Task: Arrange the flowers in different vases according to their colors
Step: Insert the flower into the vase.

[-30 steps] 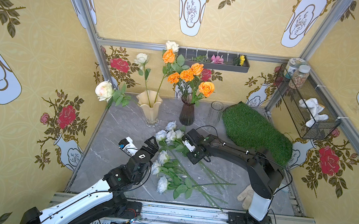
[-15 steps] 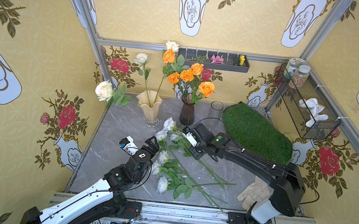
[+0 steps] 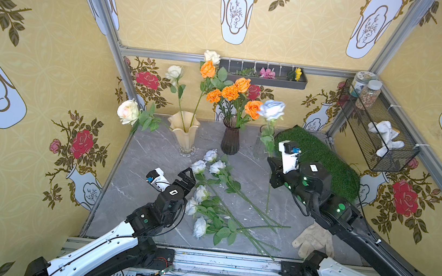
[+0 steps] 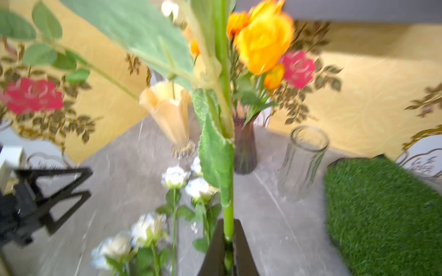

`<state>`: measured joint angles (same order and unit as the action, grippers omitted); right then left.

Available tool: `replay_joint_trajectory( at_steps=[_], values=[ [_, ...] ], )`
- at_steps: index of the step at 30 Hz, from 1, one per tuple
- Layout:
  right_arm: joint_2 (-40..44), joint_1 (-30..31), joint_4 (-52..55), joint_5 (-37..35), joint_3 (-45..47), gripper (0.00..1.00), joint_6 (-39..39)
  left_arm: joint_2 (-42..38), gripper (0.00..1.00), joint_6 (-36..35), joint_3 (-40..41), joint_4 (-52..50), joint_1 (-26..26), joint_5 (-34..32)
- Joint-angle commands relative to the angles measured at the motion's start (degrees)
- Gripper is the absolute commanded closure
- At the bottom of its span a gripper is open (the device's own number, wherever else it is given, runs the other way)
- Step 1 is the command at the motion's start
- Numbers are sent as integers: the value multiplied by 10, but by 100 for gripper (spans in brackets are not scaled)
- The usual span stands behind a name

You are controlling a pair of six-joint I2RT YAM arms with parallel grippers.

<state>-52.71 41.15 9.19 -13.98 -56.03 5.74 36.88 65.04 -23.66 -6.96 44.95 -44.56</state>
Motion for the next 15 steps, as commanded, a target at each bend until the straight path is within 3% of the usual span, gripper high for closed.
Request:
replay_joint_trajectory(
  at_steps=[1, 4, 10, 15],
  values=[
    [9, -13, -235, -111, 20, 100, -41, -2, 0, -2, 2, -4, 0, 3],
    [-20, -66, -291, -114, -8, 100, -35, 0, 0, -2, 1, -3, 0, 4],
    [-124, -247, -368, -35, -84, 100, 78, 12, 0, -5, -5, 0, -1, 4],
    [-222, -291, -436, -19, -153, 100, 99, 17, 0, -7, -4, 6, -1, 3]
  ],
)
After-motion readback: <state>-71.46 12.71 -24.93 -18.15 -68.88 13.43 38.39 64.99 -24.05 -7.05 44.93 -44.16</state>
